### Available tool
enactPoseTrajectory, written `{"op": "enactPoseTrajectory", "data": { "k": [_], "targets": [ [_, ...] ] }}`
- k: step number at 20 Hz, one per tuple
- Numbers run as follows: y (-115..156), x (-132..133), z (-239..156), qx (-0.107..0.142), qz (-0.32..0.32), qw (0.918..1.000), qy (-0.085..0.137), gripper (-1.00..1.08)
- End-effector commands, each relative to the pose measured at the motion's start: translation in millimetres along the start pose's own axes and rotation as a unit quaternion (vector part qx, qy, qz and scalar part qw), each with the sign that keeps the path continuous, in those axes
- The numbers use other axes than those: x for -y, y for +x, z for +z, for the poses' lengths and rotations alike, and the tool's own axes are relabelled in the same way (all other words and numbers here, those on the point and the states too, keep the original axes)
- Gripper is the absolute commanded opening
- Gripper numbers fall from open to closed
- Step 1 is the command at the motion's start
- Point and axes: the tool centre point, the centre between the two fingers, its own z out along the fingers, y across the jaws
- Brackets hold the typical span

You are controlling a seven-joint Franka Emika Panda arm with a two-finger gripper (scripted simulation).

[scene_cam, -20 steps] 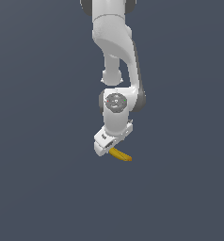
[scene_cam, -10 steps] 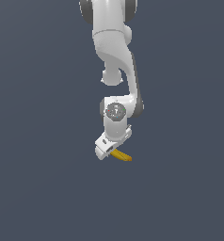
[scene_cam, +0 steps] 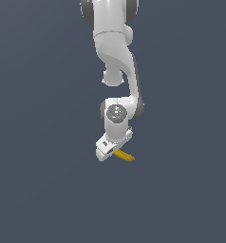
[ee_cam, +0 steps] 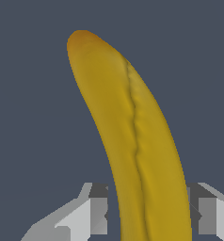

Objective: Pick up the object and move it to a goal position.

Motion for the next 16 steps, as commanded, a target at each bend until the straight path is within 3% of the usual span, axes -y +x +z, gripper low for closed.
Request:
{"op": "enactPoseTrajectory", "data": {
  "k": [1, 9, 16],
  "targets": [
    [0.4, 1.2, 1.0, 0.000, -0.001, 1.0000, 0.001, -1.00],
    [10.0, 12.1, -9.3, 0.000, 0.000, 1.0000, 0.000, -1.00],
    [47.6, 56.4, -43.9, 0.000, 0.000, 1.0000, 0.000, -1.00]
  ]
}}
